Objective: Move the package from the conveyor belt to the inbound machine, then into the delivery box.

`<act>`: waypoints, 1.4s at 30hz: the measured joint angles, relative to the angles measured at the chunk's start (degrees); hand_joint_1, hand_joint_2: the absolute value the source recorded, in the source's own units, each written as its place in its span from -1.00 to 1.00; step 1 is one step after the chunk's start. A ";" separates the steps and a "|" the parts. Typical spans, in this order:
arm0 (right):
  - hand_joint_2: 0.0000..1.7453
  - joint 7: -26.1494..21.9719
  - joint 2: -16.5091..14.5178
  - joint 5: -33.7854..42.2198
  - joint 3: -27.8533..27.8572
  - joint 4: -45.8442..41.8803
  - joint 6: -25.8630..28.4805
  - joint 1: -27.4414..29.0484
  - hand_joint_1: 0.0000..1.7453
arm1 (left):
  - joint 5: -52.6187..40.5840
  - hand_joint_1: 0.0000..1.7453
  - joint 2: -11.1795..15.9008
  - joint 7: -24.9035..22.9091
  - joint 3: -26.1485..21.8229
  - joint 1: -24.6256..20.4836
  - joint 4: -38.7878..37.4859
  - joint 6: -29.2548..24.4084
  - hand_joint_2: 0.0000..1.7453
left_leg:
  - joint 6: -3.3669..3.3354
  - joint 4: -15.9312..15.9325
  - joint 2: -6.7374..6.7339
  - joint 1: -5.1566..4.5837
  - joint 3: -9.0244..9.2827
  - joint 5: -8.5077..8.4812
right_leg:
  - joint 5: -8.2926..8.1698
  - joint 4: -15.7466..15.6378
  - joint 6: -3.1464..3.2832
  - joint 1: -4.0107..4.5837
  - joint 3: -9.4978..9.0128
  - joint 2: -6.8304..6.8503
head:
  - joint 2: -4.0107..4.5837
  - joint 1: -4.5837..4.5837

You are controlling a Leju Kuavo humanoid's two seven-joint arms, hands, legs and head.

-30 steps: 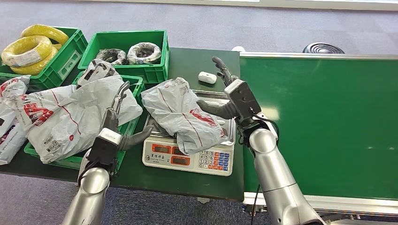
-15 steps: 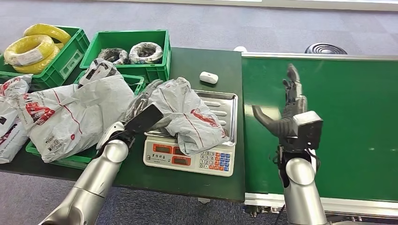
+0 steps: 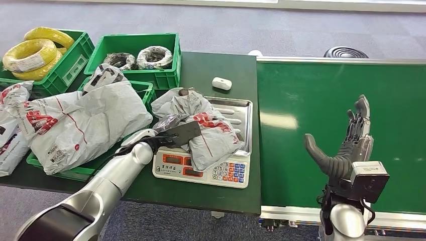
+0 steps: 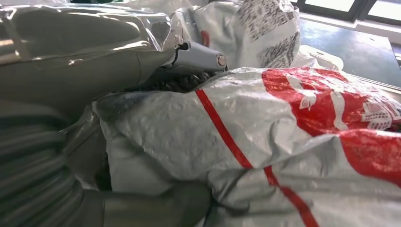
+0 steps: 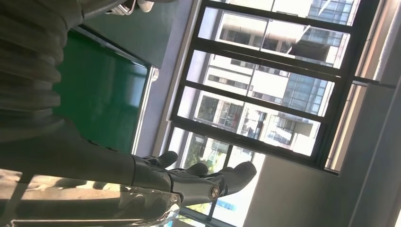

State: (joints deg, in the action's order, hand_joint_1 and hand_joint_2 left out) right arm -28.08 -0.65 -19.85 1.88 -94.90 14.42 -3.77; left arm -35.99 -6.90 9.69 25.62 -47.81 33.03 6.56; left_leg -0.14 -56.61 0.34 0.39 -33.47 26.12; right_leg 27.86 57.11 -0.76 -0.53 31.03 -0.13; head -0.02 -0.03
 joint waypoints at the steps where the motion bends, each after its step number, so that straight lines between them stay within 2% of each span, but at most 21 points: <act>1: 1.00 0.03 -0.07 -0.25 0.06 -0.07 -0.16 0.01 -1.00 | 0.36 0.98 0.02 0.38 0.02 -0.10 -0.21 -0.57 1.00 | 0.00 0.00 0.00 0.00 0.02 0.00 | 0.00 0.00 0.00 0.00 -0.03 0.00 | 0.00 0.01; 5: 1.00 0.28 -0.26 -0.87 0.09 -0.13 -0.36 -0.10 -1.00 | 3.31 1.00 0.18 2.99 -1.03 0.57 0.12 -3.98 1.00 | 0.00 0.00 -0.01 0.00 0.05 -0.01 | -0.01 0.02 0.00 0.00 -0.06 0.00 | 0.00 0.00; 8: 1.00 0.43 -0.57 -1.01 0.09 -0.13 -0.44 -0.29 -1.00 | 6.51 1.00 0.56 6.10 -3.37 2.71 3.42 -8.57 1.00 | 0.01 0.00 -0.02 0.00 0.00 -0.01 | -0.01 0.03 0.00 0.00 0.01 -0.01 | 0.01 0.00; 13: 1.00 0.66 -0.87 -1.39 0.09 -0.13 -0.18 -0.26 -1.00 | 8.90 1.00 1.94 6.94 -6.67 6.96 15.28 -14.95 1.00 | 0.01 0.00 -0.01 0.01 -0.13 -0.01 | 0.00 0.03 0.01 0.01 0.15 -0.01 | 0.00 0.00; 16: 1.00 0.81 -0.92 -1.25 0.33 -0.32 -0.09 0.07 -1.00 | 10.01 1.00 3.07 8.99 -7.91 9.38 23.73 -18.84 1.00 | 0.01 0.00 -0.04 0.01 -0.17 0.00 | 0.01 0.03 0.01 0.02 0.19 -0.02 | 0.01 0.00; 21: 1.00 0.85 -1.07 -0.31 1.38 -1.17 0.10 1.86 -1.00 | 1.89 1.00 5.57 10.84 -9.48 11.82 37.83 -32.87 1.00 | 0.01 0.00 -0.03 0.01 -0.20 0.00 | 0.02 0.02 0.01 0.02 0.21 -0.01 | 0.00 -0.01; 25: 1.00 0.72 -1.79 -0.31 1.86 -1.91 0.64 3.50 -1.00 | -7.26 1.00 7.12 6.99 -11.35 12.19 43.68 -39.40 1.00 | 0.01 0.01 -0.03 0.01 -0.20 0.00 | 0.03 0.02 0.01 0.02 0.20 -0.01 | 0.00 0.00; 34: 1.00 0.63 -2.95 -0.84 1.97 -3.12 0.90 4.96 -1.00 | -11.94 1.00 9.21 3.07 -14.54 12.15 45.48 -39.65 1.00 | 0.02 0.01 -0.03 0.01 -0.18 -0.01 | 0.02 0.03 0.01 0.01 0.19 -0.01 | 0.00 -0.01; 38: 1.00 1.12 -3.16 -1.08 1.97 -3.13 0.70 5.02 -1.00 | -16.27 1.00 10.00 -3.23 -16.00 11.76 44.35 -37.04 1.00 | 0.02 0.01 -0.06 0.00 -0.19 -0.01 | 0.02 0.02 0.01 0.01 0.22 -0.03 | 0.00 0.00; 40: 1.00 1.42 -3.25 -1.09 1.97 -3.12 0.69 4.94 -1.00 | -17.61 1.00 10.75 -7.21 -17.12 10.94 42.10 -33.49 1.00 | 0.02 0.01 -0.06 0.01 -0.18 -0.01 | 0.02 0.02 0.02 0.02 0.21 -0.02 | 0.00 -0.01; 42: 1.00 1.90 -3.30 -1.09 1.97 -3.11 0.68 4.66 -1.00 | -19.10 1.00 11.94 -11.39 -18.93 9.18 36.71 -28.65 1.00 | 0.03 0.02 -0.10 0.01 -0.15 -0.02 | 0.02 0.04 0.03 0.03 0.21 -0.05 | 0.01 -0.01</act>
State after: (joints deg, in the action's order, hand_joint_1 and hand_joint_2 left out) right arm -26.18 -3.95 -20.94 3.85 -98.01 15.10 0.89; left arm -55.08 5.04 -1.70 6.69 -38.63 69.74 -22.09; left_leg -0.11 -56.59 0.25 0.40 -33.62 26.10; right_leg 27.88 57.15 -0.72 -0.50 31.25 -0.18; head -0.01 -0.04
